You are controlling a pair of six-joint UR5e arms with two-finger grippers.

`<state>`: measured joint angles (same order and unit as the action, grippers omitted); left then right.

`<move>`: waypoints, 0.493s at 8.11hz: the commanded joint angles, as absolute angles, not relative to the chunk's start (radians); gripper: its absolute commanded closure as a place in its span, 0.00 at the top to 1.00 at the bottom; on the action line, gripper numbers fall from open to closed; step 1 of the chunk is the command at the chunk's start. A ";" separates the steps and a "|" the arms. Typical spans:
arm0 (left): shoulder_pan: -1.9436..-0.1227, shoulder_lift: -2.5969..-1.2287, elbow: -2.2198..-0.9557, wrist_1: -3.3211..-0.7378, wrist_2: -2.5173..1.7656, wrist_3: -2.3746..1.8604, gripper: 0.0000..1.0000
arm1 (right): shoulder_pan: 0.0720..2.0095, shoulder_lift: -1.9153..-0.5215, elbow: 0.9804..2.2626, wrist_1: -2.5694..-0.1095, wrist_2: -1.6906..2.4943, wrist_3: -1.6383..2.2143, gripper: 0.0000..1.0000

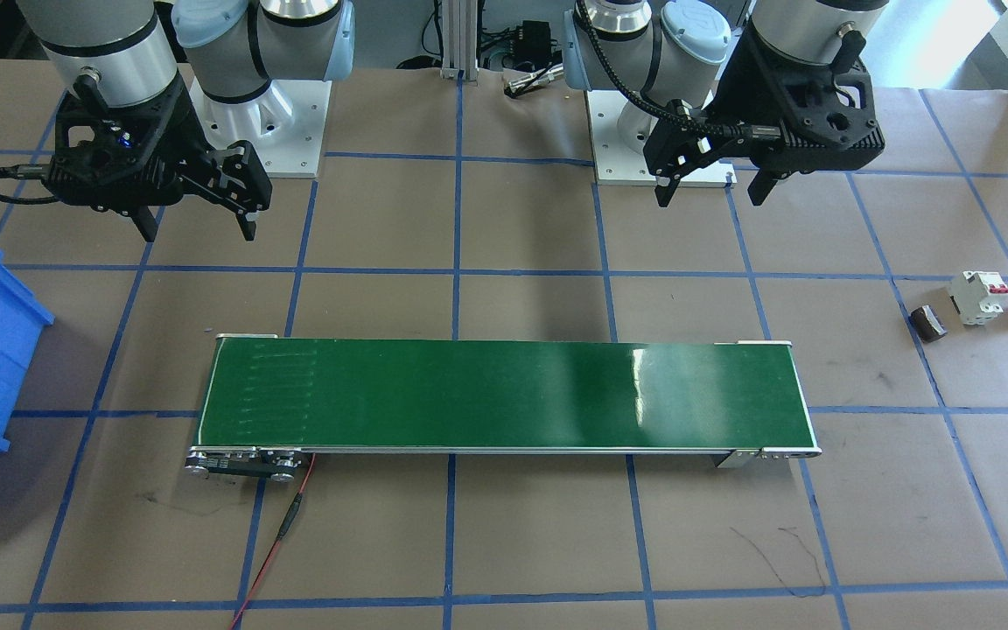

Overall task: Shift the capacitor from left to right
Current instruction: 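Move the left gripper outward and down toward the brown capacitor on the table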

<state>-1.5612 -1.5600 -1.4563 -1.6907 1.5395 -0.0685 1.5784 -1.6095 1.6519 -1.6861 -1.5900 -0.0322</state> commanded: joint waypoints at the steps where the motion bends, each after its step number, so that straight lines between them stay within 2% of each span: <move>1: -1.560 -1.552 -1.459 -1.690 1.543 -0.066 1.00 | 1.578 -1.608 1.652 -1.687 -1.589 -0.032 1.00; 4: -1.552 -1.546 -1.457 -1.690 1.615 -0.066 1.00 | 1.578 -1.608 1.652 -1.686 -1.591 -0.032 1.00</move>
<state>-1.5595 -1.5426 -1.4574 -1.6915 1.5659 -0.0657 1.5784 -1.6079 1.6517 -1.6866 -1.5899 -0.0322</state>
